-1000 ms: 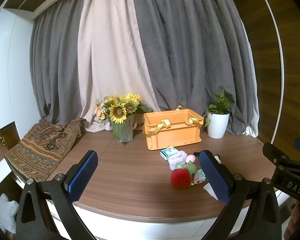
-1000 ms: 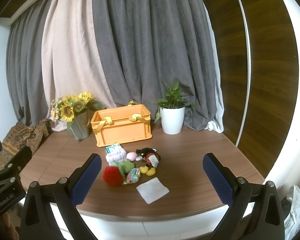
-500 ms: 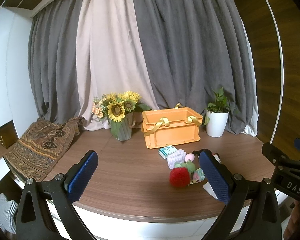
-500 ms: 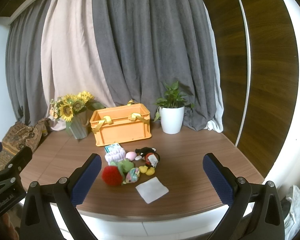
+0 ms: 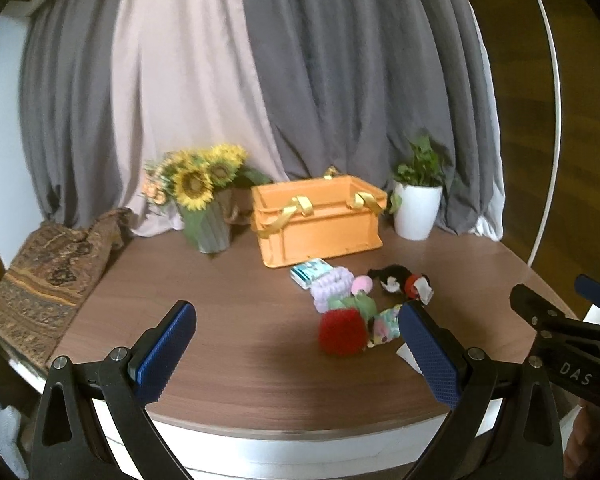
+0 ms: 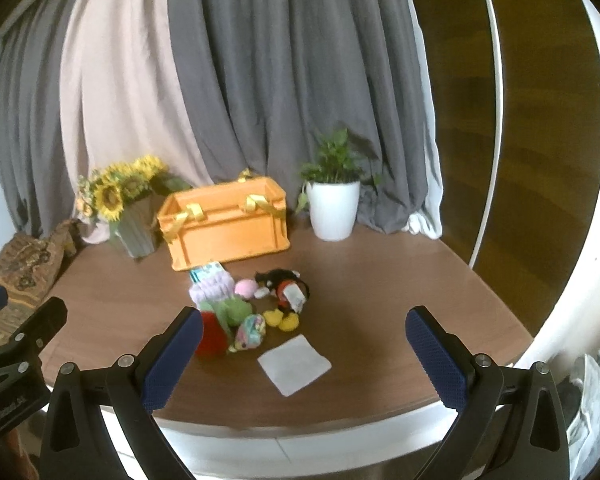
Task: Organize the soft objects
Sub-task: 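Move both tools forward toward the pile of soft toys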
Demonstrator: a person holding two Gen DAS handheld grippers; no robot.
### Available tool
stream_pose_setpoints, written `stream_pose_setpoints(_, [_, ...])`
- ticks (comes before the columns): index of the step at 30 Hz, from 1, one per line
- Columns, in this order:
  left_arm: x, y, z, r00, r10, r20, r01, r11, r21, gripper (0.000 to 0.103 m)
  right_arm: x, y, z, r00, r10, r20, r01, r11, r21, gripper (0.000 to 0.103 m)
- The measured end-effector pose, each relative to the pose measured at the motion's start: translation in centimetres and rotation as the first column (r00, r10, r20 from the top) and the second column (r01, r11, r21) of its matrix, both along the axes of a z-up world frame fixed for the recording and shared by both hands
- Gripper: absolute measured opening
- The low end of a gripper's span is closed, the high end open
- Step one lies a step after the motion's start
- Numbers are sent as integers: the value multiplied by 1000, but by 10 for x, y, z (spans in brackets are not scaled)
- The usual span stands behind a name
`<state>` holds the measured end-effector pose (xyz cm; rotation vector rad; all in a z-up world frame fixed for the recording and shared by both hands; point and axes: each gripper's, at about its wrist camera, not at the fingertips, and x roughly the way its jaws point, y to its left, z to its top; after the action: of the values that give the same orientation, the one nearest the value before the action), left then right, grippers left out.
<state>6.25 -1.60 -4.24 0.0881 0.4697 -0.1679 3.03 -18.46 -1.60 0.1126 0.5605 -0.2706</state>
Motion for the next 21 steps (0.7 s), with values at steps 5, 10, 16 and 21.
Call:
stream_pose_setpoints(5, [30, -8, -21, 997, -64, -41, 65, 998, 20, 103, 23, -3, -27, 999, -14, -52, 15, 1000, 14, 103])
stream_pose_setpoints(10, [68, -16, -45, 988, -130, -85, 135, 990, 51, 103, 47, -4, -54, 995, -39, -92, 41, 999, 21, 102])
stream_pose_setpoints(16, [111, -26, -78, 962, -222, -162, 236, 969, 76, 99, 77, -2, -90, 982, -92, -165, 95, 995, 11, 101])
stream_pose_setpoints(21, [142, -33, -101, 928, -294, -227, 317, 946, 69, 95, 98, -4, -111, 966, -121, -228, 128, 992, 17, 99])
